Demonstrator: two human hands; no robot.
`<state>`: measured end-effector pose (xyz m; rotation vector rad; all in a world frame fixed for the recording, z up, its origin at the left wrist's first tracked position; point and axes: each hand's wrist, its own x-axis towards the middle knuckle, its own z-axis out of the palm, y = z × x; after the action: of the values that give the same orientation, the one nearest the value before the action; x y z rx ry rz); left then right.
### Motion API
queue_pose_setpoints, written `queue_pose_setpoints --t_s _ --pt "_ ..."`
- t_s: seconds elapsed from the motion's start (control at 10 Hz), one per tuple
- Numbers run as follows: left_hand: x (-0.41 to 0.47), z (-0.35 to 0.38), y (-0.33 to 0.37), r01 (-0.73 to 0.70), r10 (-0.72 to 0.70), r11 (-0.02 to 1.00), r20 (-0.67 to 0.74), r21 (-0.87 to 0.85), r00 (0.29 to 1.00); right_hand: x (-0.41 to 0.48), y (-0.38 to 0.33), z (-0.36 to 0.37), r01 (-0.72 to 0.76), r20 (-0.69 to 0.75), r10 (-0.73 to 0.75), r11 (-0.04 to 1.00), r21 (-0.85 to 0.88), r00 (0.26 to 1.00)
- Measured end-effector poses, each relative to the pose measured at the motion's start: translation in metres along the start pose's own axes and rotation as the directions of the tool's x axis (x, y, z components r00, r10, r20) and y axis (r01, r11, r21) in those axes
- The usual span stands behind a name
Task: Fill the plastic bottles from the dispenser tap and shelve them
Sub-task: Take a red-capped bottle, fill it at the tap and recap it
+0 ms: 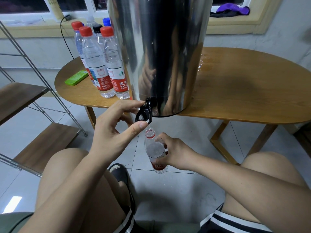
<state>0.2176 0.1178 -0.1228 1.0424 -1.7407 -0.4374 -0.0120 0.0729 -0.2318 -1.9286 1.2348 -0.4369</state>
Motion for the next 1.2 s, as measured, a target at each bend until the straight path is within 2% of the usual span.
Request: queue_pose_setpoints --t_s 1.2 --pt "0.0006 -0.0005 -0.0002 -0.016 0.016 1.0 0.001 -0.011 1.0 -0.0016 -0.0026 -0.0005 0.002 0.001 -0.002 1.0 0.002 1.0"
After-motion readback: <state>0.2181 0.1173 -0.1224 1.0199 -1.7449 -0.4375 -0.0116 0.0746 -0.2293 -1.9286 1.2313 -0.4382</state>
